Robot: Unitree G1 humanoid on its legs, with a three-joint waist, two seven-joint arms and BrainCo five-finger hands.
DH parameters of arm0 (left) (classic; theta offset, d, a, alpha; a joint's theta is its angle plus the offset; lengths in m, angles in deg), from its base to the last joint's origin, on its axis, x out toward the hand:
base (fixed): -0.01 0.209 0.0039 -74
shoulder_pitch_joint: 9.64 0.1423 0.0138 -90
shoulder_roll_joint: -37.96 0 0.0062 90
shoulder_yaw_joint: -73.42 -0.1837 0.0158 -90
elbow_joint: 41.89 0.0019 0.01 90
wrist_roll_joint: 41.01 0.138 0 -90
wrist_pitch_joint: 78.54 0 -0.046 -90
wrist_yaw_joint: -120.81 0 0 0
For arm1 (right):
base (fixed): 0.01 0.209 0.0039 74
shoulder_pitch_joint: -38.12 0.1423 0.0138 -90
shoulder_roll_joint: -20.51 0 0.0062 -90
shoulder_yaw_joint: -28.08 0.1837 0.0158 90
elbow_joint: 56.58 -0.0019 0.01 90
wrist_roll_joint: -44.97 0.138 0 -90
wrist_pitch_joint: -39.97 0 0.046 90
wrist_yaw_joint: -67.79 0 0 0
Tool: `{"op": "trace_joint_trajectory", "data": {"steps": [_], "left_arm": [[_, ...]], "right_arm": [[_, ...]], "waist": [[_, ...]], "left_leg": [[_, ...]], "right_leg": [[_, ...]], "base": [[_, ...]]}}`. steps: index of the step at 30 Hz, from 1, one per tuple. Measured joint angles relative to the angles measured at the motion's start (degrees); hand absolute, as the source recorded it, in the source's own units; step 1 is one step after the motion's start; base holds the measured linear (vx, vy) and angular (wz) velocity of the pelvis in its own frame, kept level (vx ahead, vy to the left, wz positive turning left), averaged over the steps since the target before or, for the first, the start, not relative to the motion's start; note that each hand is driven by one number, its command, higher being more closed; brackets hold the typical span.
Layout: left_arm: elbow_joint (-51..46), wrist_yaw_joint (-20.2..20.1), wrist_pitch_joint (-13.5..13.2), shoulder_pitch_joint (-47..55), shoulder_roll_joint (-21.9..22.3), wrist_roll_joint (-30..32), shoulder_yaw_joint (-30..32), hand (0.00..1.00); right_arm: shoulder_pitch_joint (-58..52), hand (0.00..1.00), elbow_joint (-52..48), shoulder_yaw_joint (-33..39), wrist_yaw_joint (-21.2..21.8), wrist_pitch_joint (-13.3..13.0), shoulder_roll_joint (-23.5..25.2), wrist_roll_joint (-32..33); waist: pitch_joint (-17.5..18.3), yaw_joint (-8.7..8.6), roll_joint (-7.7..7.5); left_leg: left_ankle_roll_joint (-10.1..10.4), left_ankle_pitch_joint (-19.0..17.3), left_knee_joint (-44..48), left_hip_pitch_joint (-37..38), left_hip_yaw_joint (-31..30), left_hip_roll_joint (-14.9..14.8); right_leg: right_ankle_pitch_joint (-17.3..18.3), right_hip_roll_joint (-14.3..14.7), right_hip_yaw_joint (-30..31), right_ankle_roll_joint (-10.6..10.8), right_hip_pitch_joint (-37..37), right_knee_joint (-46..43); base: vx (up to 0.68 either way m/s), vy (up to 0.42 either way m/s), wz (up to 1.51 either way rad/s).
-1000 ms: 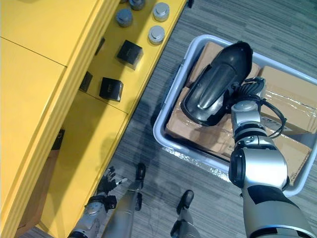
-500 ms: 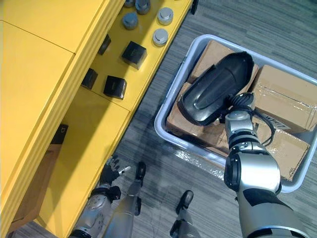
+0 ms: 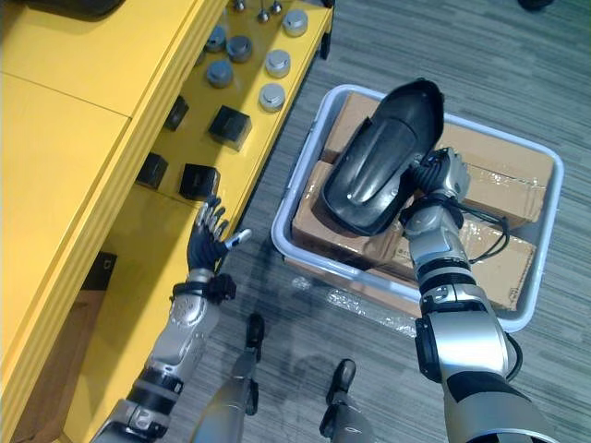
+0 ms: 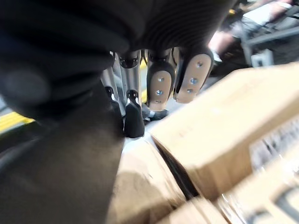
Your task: Walk over and take plastic housings, then place them on the shelf
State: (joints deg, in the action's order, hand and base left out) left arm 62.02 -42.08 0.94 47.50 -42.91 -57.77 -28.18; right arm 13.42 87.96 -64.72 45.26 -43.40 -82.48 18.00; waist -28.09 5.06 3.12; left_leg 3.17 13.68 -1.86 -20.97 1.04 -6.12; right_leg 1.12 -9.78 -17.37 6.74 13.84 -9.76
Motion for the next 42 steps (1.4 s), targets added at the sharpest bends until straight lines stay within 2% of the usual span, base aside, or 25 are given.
{"op": "trace_joint_trajectory", "data": {"steps": [3, 7, 8, 10, 13, 19, 26, 29, 35, 36, 40, 42], "left_arm": [[4.4, -1.0, 0.1, -5.6, -2.1, -2.2, -3.0, 0.00], [10.8, -4.0, 0.5, -13.4, -3.6, -14.2, -6.3, 0.00], [11.5, -4.2, 0.6, -14.4, -4.0, -15.4, -7.0, 0.00], [14.0, -7.0, 1.8, -17.7, -5.7, -21.3, -9.8, 0.00], [16.9, -9.5, 3.1, -20.2, -7.6, -26.3, -12.4, 0.00], [20.1, -13.9, 5.3, -25.3, -10.2, -36.2, -16.1, 0.00], [23.4, -15.0, 6.4, -25.5, -11.0, -38.2, -20.2, 0.00], [26.7, -14.3, 6.9, -25.1, -9.3, -38.0, -22.3, 0.00], [32.9, -12.4, 7.5, -21.1, -5.0, -36.9, -25.5, 0.00], [33.5, -12.3, 8.2, -20.2, -3.7, -36.5, -27.7, 1.00], [34.6, -11.3, 8.6, -17.5, -1.3, -36.7, -28.1, 1.00], [34.6, -10.6, 8.3, -17.1, -0.8, -39.6, -28.1, 1.00]], "right_arm": [[-0.1, 1.00, -4.3, -3.9, 1.0, 0.0, -0.1, -2.7], [-0.1, 1.00, -10.3, -9.9, 3.0, -0.4, -0.7, -7.8], [-0.1, 1.00, -11.1, -10.7, 3.2, -0.5, -0.8, -8.3], [-0.2, 1.00, -13.2, -14.4, 4.6, -0.9, -1.8, -10.0], [-0.3, 1.00, -14.0, -17.6, 5.6, -1.8, -2.3, -10.8], [-2.8, 1.00, -17.8, -21.1, 6.8, -3.7, -2.7, -11.9], [-5.9, 1.00, -19.2, -21.1, 7.7, -3.4, -2.7, -13.1], [-7.4, 1.00, -19.4, -21.7, 8.1, -2.9, -2.3, -14.5], [-10.4, 1.00, -20.3, -22.1, 8.6, -1.7, 1.3, -16.6], [-11.1, 1.00, -21.7, -22.2, 8.6, -1.5, 2.4, -17.0], [-12.0, 1.00, -22.9, -23.2, 8.5, -1.2, 2.8, -19.4], [-12.8, 1.00, -22.9, -23.1, 7.9, -0.8, 3.0, -19.4]], "waist": [[0.1, -1.66, -0.08], [0.8, -4.16, -0.47], [0.8, -4.37, -0.49], [1.1, -5.34, -0.67], [2.3, -5.82, -1.02], [3.2, -6.68, -1.31], [3.7, -7.17, -1.34], [4.1, -7.14, -1.34], [5.5, -7.29, -1.38], [5.7, -7.26, -1.39], [5.8, -7.19, -1.43], [5.9, -7.21, -1.44]], "left_leg": [[0.1, 0.1, -0.8, 2.5, 0.7, 0.0], [0.3, 1.3, -3.0, 4.6, 1.4, 0.0], [0.3, 1.4, -3.1, 4.8, 1.4, 0.0], [0.3, 1.4, -3.1, 5.5, 1.7, 0.0], [0.3, 1.4, -3.1, 6.2, 2.1, 0.0], [0.4, 1.3, -3.1, 8.5, 3.7, -0.6], [0.6, 1.1, -3.1, 9.7, 4.7, -1.1], [0.8, 0.9, -3.2, 10.1, 4.9, -1.4], [0.9, 0.8, -3.1, 10.1, 5.1, -1.5], [0.9, 0.8, -3.1, 10.1, 5.1, -1.6], [1.0, 0.8, -3.1, 10.3, 5.1, -1.7], [1.0, 0.8, -3.1, 10.6, 5.1, -1.7]], "right_leg": [[0.1, -0.2, 0.9, 0.1, -1.3, -0.6], [0.3, -0.1, 1.1, 0.1, -2.2, -0.7], [0.3, -0.1, 1.1, 0.1, -2.3, -0.7], [0.3, -0.2, 1.2, 0.1, -3.3, 0.1], [0.2, 0.1, 1.1, 0.0, -4.6, 1.9], [-2.9, 1.4, 1.8, -0.2, -8.7, 7.8], [-5.2, 2.5, 2.6, -0.5, -11.3, 12.4], [-5.6, 2.8, 2.8, -0.7, -12.0, 13.3], [-6.2, 3.1, 3.0, -0.9, -12.3, 14.5], [-6.3, 3.2, 3.0, -0.9, -12.4, 14.5], [-6.3, 3.3, 3.0, -1.0, -12.6, 14.5], [-6.3, 3.3, 3.1, -1.0, -12.9, 14.5]], "base": [[-0.01, -0.011, -0.09], [-0.01, -0.010, -0.06], [-0.02, -0.012, -0.06], [-0.01, -0.011, -0.04], [0.01, -0.012, -0.04], [0.01, -0.009, -0.10], [-0.01, 0.013, -0.10], [-0.01, 0.019, -0.05], [0.01, 0.015, -0.02], [0.00, 0.000, 0.00], [0.02, 0.031, 0.00], [0.00, 0.039, -0.02]]}}
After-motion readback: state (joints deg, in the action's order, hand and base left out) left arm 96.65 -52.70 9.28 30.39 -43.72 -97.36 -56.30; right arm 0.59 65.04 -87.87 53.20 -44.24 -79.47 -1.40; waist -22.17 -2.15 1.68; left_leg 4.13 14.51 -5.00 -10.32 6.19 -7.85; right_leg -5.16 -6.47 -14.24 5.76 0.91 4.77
